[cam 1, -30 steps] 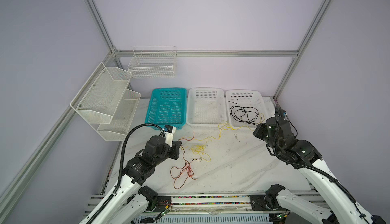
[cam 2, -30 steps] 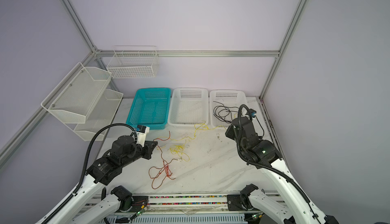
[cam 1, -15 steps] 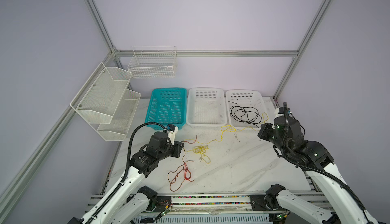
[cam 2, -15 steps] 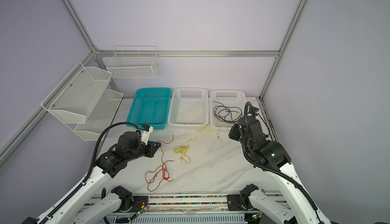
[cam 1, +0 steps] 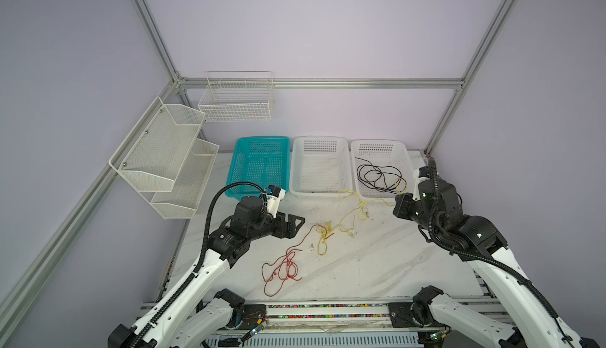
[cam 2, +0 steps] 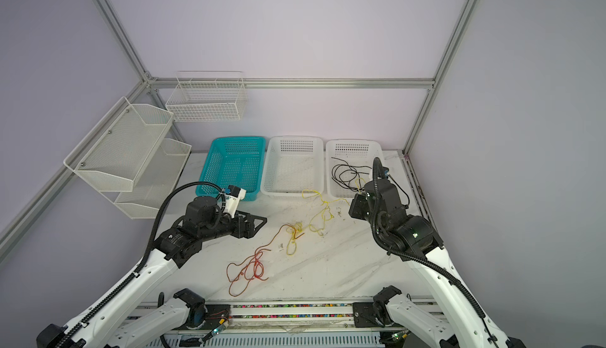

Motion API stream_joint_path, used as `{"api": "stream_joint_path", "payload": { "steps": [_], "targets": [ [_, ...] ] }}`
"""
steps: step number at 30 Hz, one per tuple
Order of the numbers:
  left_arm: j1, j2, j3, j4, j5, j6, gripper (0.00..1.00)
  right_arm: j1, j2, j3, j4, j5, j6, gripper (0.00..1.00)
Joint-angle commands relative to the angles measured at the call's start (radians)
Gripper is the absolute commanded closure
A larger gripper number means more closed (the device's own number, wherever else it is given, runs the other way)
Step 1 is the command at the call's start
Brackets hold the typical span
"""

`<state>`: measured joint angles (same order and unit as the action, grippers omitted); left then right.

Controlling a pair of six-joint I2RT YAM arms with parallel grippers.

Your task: Untangle the cables

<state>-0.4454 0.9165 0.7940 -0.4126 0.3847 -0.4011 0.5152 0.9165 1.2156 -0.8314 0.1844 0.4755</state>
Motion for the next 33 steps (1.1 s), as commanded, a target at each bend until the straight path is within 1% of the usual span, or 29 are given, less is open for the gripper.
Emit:
{"api": "stream_joint_path", "payload": {
  "steps": [1, 4, 6, 9, 11, 13, 19, 22, 24, 27, 29, 33],
  "targets": [
    [-0.009, 0.007, 0.078, 0.167, 0.12, -0.013, 0.06, -0.006, -0.009, 0.036, 0.052, -0.06, -0.02, 1.0],
    [-0.041, 0.046, 0.076, 0.209, 0.136, -0.023, 0.05, -0.005, -0.015, 0.048, 0.074, -0.098, -0.036, 1.0],
    [-0.069, 0.074, 0.07, 0.253, 0.166, -0.047, 0.05, -0.005, -0.019, 0.052, 0.091, -0.117, -0.04, 1.0],
    [-0.134, 0.103, 0.041, 0.356, 0.206, -0.093, 0.05, -0.006, -0.025, 0.059, 0.119, -0.15, -0.032, 1.0],
    [-0.184, 0.115, 0.017, 0.413, 0.204, -0.107, 0.04, -0.005, -0.025, 0.066, 0.139, -0.167, -0.018, 1.0],
    [-0.215, 0.12, -0.008, 0.468, 0.195, -0.127, 0.03, -0.004, -0.022, 0.077, 0.147, -0.174, -0.006, 1.0],
    [-0.24, 0.157, -0.116, 0.787, 0.177, -0.317, 0.01, -0.004, -0.016, 0.091, 0.182, -0.212, 0.041, 1.0],
    [-0.252, 0.218, -0.157, 0.988, 0.157, -0.43, 0.0, -0.004, -0.018, 0.093, 0.206, -0.227, 0.063, 1.0],
    [-0.264, 0.274, -0.159, 1.09, 0.156, -0.493, 0.0, -0.004, -0.017, 0.096, 0.212, -0.23, 0.072, 1.0],
    [-0.28, 0.351, -0.153, 1.202, 0.122, -0.551, 0.0, -0.004, -0.012, 0.098, 0.217, -0.239, 0.083, 1.0],
    [-0.287, 0.398, -0.135, 1.267, 0.119, -0.581, 0.0, -0.004, -0.01, 0.097, 0.22, -0.241, 0.09, 1.0],
    [-0.305, 0.458, -0.103, 1.323, 0.089, -0.605, 0.0, -0.004, -0.011, 0.096, 0.222, -0.246, 0.098, 1.0]
  ]
}}
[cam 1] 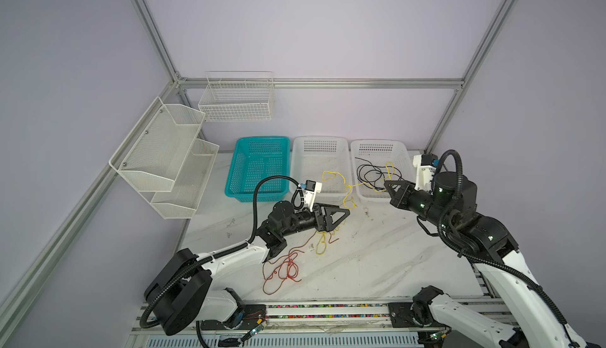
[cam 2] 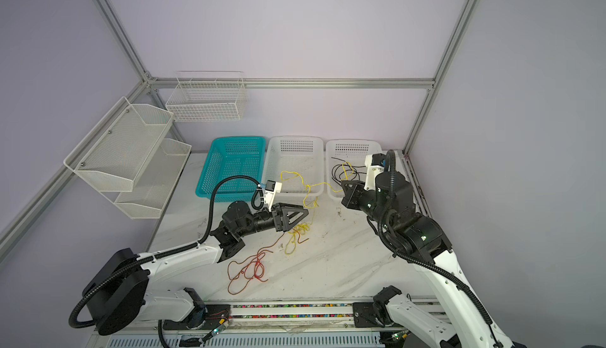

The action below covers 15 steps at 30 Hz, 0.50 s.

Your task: Untangle the cables

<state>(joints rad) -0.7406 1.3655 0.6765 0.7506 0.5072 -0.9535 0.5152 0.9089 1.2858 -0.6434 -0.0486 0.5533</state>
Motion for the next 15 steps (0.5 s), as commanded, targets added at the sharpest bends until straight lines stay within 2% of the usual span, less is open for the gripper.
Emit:
{"api": "stream_joint_path", "payload": {
  "steps": [1, 9, 12, 15],
  "targets": [
    [-0.013, 0.017, 0.017, 0.169, -0.042, -0.055, 0.0, -0.004, -0.005, 0.027, 0.034, -0.014, 0.021, 1.0],
    [-0.026, 0.072, 0.046, 0.19, -0.094, -0.062, 0.02, -0.004, -0.004, 0.017, 0.052, -0.03, 0.035, 1.0],
    [-0.027, 0.093, 0.075, 0.179, -0.093, -0.065, 0.09, -0.004, -0.004, 0.01, 0.054, -0.024, 0.04, 1.0],
    [-0.031, 0.119, 0.105, 0.182, -0.081, -0.072, 0.22, -0.004, -0.006, 0.007, 0.059, -0.028, 0.045, 1.0]
  ]
}}
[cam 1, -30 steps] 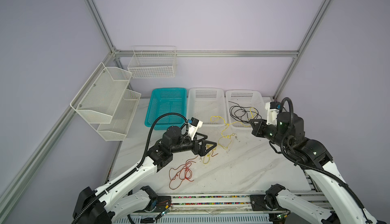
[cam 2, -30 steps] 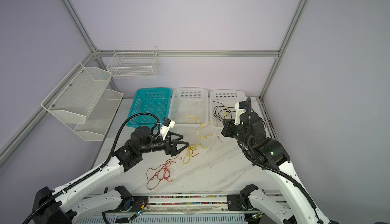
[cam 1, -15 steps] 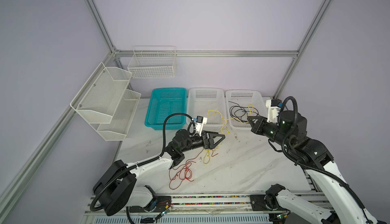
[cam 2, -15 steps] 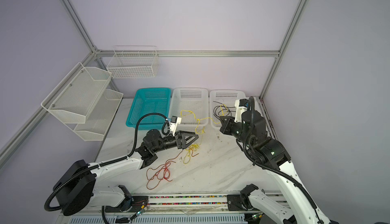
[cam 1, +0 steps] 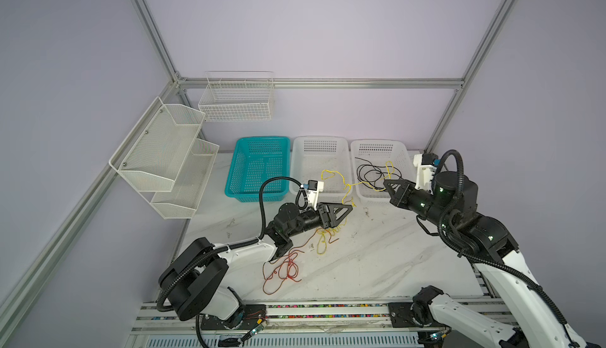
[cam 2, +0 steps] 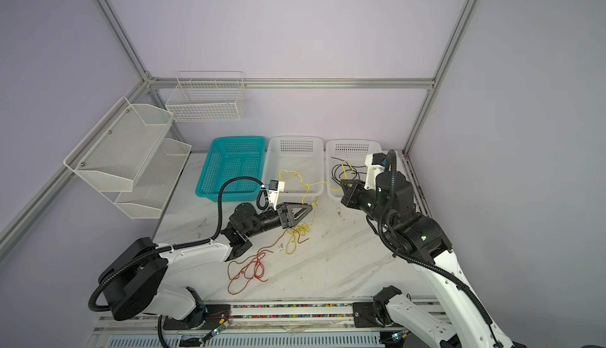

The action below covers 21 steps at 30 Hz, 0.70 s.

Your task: Untangle the cables

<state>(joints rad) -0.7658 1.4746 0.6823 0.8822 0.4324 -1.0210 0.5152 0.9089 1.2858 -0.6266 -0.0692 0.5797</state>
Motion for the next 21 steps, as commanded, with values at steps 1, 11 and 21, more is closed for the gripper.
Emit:
{"api": "stream_joint_path", "payload": {
  "steps": [1, 11, 21],
  "targets": [
    [-0.006, 0.017, 0.105, 0.052, -0.004, -0.005, 0.27, -0.003, -0.007, 0.007, 0.041, -0.007, 0.019, 1.0],
    [-0.012, 0.002, 0.132, 0.049, -0.045, 0.021, 0.19, -0.003, -0.018, -0.031, 0.054, -0.023, 0.029, 1.0],
    [-0.029, 0.013, 0.086, 0.154, 0.003, -0.009, 0.12, -0.003, -0.022, 0.015, 0.027, 0.009, 0.014, 1.0]
  ]
}}
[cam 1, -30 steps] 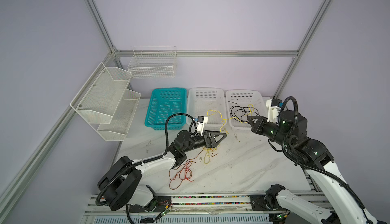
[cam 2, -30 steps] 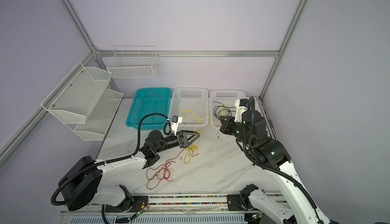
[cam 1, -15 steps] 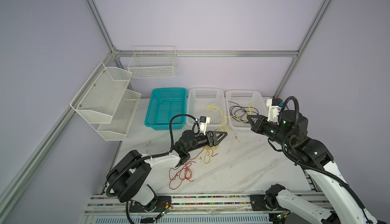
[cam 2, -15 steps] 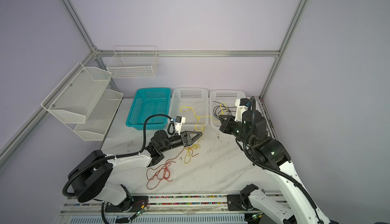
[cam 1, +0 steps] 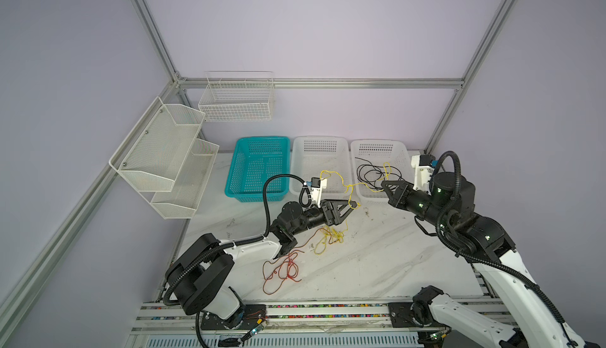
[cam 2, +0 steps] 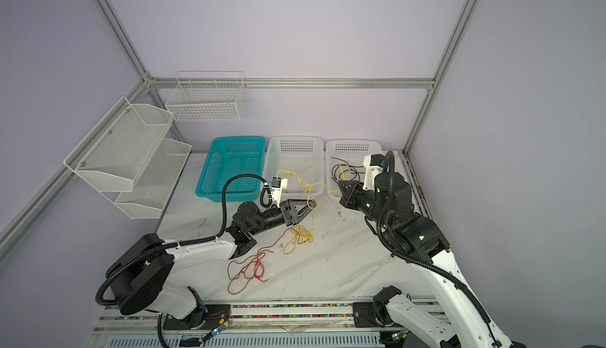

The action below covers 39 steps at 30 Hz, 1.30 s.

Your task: Untangle the cables

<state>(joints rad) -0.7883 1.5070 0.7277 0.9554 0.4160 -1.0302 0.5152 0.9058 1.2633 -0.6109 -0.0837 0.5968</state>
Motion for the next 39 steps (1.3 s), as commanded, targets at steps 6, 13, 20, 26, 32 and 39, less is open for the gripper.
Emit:
{"api": "stream_joint_path", "payload": {
  "steps": [6, 13, 20, 26, 32, 39],
  "targets": [
    [-0.007, -0.085, -0.024, -0.008, 0.013, 0.071, 0.11, -0.003, -0.024, 0.08, -0.015, 0.063, -0.016, 1.0],
    [-0.013, -0.137, -0.029, -0.041, 0.01, 0.101, 0.1, -0.002, -0.021, 0.062, 0.024, 0.032, 0.009, 1.0],
    [-0.042, -0.105, -0.01, -0.005, 0.026, 0.114, 0.1, -0.002, -0.01, 0.088, 0.011, 0.036, 0.005, 1.0],
    [-0.044, -0.058, 0.041, -0.033, 0.002, 0.122, 0.1, -0.003, -0.007, 0.06, 0.037, -0.018, 0.016, 1.0],
    [-0.044, -0.042, 0.108, -0.122, -0.009, 0.162, 0.13, -0.003, -0.018, 0.049, 0.042, -0.034, 0.023, 1.0],
    [-0.043, -0.03, 0.151, -0.133, -0.038, 0.171, 0.14, -0.001, -0.024, 0.025, 0.049, -0.049, 0.028, 1.0]
  ]
}}
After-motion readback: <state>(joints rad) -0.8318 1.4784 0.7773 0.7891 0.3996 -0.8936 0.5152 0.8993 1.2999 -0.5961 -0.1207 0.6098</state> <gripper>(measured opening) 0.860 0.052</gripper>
